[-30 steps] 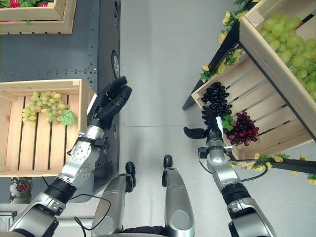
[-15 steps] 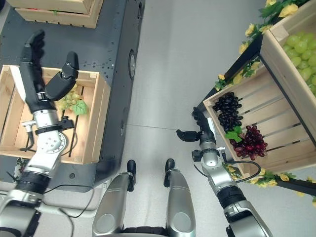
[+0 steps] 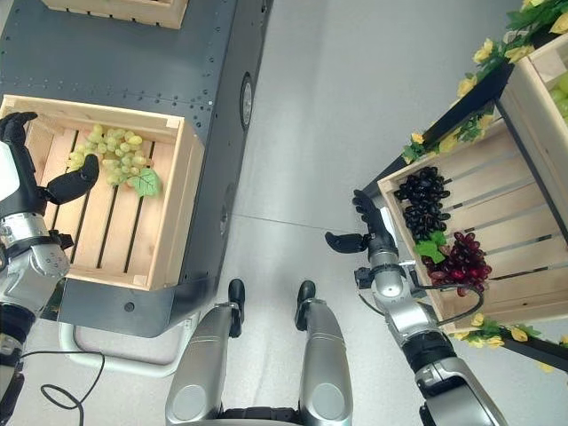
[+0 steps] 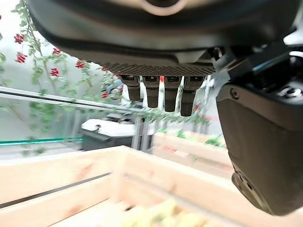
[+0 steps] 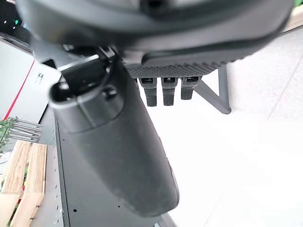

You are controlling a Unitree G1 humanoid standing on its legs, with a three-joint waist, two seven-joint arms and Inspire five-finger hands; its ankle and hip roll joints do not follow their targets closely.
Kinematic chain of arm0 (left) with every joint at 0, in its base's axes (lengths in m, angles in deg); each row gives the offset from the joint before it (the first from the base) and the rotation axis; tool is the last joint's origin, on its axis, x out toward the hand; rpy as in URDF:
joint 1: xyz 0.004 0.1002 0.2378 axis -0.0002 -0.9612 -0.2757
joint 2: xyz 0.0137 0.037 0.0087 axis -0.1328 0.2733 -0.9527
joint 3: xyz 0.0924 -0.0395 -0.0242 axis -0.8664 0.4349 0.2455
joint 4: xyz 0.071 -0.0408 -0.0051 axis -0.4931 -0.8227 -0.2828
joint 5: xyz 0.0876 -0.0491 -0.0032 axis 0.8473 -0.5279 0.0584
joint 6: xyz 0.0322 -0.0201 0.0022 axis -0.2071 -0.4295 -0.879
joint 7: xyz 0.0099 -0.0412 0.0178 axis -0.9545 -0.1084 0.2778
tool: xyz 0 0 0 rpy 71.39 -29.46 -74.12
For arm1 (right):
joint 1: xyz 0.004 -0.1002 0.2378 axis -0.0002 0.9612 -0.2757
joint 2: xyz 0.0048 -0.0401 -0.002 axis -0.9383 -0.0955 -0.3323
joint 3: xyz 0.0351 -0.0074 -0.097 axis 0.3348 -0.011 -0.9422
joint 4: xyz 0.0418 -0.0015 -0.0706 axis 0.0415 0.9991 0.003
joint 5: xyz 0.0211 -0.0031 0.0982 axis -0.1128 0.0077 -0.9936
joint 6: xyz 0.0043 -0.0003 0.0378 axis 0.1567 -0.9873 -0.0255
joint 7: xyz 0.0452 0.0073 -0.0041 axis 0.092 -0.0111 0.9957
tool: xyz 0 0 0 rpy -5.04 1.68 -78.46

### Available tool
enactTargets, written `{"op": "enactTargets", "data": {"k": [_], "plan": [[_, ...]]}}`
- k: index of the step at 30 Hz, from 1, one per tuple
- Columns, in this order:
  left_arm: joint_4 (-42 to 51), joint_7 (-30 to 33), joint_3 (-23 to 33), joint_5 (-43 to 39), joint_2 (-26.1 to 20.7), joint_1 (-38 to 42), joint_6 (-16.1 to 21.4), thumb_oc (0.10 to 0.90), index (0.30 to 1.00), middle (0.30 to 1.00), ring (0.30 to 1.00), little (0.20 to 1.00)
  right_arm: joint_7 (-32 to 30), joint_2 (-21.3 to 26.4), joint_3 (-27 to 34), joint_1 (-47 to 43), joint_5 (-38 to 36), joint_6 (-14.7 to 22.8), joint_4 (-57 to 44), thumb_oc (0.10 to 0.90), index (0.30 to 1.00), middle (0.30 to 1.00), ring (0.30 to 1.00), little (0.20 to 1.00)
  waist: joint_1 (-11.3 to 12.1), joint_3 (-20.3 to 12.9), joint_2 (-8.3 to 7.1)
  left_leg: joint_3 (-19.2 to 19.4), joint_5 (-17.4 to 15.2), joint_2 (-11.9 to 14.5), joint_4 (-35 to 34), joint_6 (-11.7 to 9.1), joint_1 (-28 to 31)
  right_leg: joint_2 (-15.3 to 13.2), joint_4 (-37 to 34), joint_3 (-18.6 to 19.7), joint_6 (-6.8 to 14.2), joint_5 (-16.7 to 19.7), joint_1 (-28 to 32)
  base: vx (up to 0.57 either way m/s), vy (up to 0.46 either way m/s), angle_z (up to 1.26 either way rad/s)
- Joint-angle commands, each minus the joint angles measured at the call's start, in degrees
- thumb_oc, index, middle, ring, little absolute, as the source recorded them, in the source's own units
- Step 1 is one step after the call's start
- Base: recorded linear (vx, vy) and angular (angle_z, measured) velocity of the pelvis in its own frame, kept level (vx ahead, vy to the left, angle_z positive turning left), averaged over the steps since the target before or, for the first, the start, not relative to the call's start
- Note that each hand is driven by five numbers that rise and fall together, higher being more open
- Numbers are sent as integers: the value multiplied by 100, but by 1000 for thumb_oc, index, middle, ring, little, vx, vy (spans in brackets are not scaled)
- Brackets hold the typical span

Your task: Pick up the fruits from the basket on one side to the basket on the other side

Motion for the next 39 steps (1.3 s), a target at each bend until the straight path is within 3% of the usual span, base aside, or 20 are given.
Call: {"op": "enactTargets", "data": {"k": [1,4,10,11,14,26,39], "plan": [[57,12,101,137,-485,577,-319,800,900,900,900,900,150,496,-9,-323,-233,513,-299,800,900,900,900,900,-44,-88,140,404,-314,-264,210,237,14,184,-71,-128,-286,-146,319,11,52,1],[-142,-123,-41,-37,-519,782,-406,800,900,900,900,900,212,570,-58,-425,-297,494,-237,800,900,900,900,900,-50,-88,117,418,-294,-241,235,231,-100,190,-49,-130,-282,-142,216,13,51,5],[-312,-335,-17,-1208,-359,1253,-298,800,900,900,900,900,204,603,-176,-581,-399,530,-179,800,900,900,900,900,-48,-88,47,414,-252,-226,246,245,-374,189,12,-140,-243,-111,-73,7,32,7],[-337,-462,90,-1787,-240,1374,-166,800,900,900,900,900,171,578,-217,-622,-397,530,-193,800,900,900,900,900,-43,-88,17,418,-246,-224,235,255,-430,188,21,-144,-228,-102,-144,1,2,18],[-389,-661,294,-2441,14,1498,75,800,900,900,900,900,75,469,-296,-684,-331,508,-195,800,900,900,900,900,-36,-88,-54,406,-250,-226,215,265,-496,195,22,-159,-210,-95,-219,0,-7,11],[-758,-882,162,-2976,100,2189,-13,800,900,900,900,900,-52,337,-371,-739,-490,499,-88,800,900,900,900,900,-129,-88,-378,426,-260,-124,133,278,-611,289,-25,-137,-156,-36,-366,7,-15,6],[-1043,-1043,-183,-2978,240,2803,-41,800,900,900,900,900,-148,128,-564,-898,-588,544,75,800,900,900,900,900,-196,-88,-579,457,-283,-45,40,299,-641,357,-165,-138,-102,59,-407,2,-20,3]]}}
